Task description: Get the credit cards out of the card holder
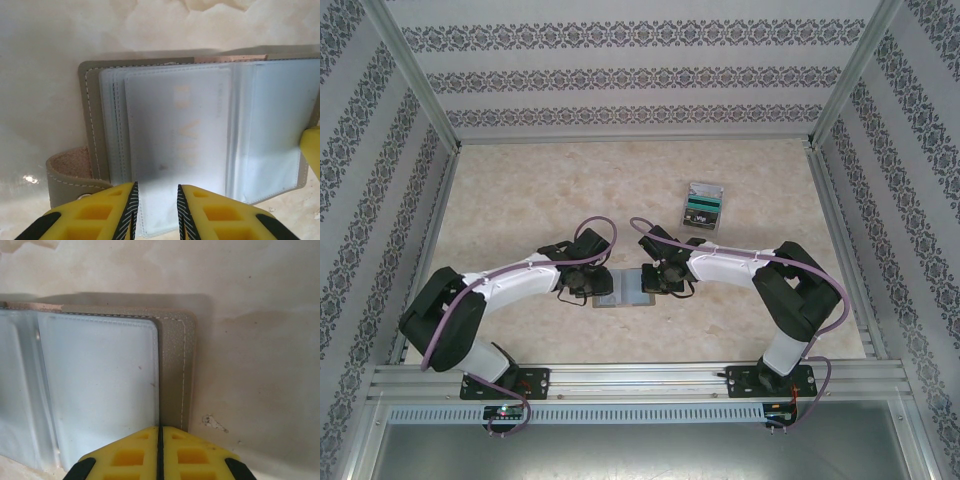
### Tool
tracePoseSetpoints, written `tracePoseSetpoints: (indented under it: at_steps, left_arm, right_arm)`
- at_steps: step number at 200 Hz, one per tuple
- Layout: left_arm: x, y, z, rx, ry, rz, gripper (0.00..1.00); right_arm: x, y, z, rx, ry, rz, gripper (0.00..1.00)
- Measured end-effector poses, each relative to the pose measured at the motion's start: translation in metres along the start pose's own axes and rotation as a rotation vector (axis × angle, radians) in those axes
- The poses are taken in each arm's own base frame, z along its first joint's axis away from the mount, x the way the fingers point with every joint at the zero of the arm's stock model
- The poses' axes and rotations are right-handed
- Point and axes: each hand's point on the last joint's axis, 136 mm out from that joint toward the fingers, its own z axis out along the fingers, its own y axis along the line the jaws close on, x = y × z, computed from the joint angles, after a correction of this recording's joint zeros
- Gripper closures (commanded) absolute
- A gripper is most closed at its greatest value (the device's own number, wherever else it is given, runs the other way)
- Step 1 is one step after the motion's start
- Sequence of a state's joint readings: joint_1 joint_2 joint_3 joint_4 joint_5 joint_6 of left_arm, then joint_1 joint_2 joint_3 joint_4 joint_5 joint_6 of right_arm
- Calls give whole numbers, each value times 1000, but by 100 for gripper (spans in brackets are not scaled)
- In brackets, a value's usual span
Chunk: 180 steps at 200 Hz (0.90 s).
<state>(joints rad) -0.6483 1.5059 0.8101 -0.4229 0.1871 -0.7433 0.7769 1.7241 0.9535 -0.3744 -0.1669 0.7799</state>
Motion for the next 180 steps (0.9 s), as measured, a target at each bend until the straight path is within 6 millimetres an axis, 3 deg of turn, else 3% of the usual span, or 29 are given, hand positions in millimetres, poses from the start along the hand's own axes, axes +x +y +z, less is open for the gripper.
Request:
tracePoseSetpoints:
  at_steps: [78, 151, 180]
  left_arm:
    - [7, 1, 7, 6, 36, -4, 71]
    - [7, -13, 8, 77, 52, 1, 55]
    - [7, -20, 7, 109, 58, 4, 54]
  right_arm:
    - [0, 0, 0, 0, 0, 0, 100]
    - [1, 2, 0, 0, 0, -6, 100]
    - [1, 2, 0, 0, 1, -6, 100]
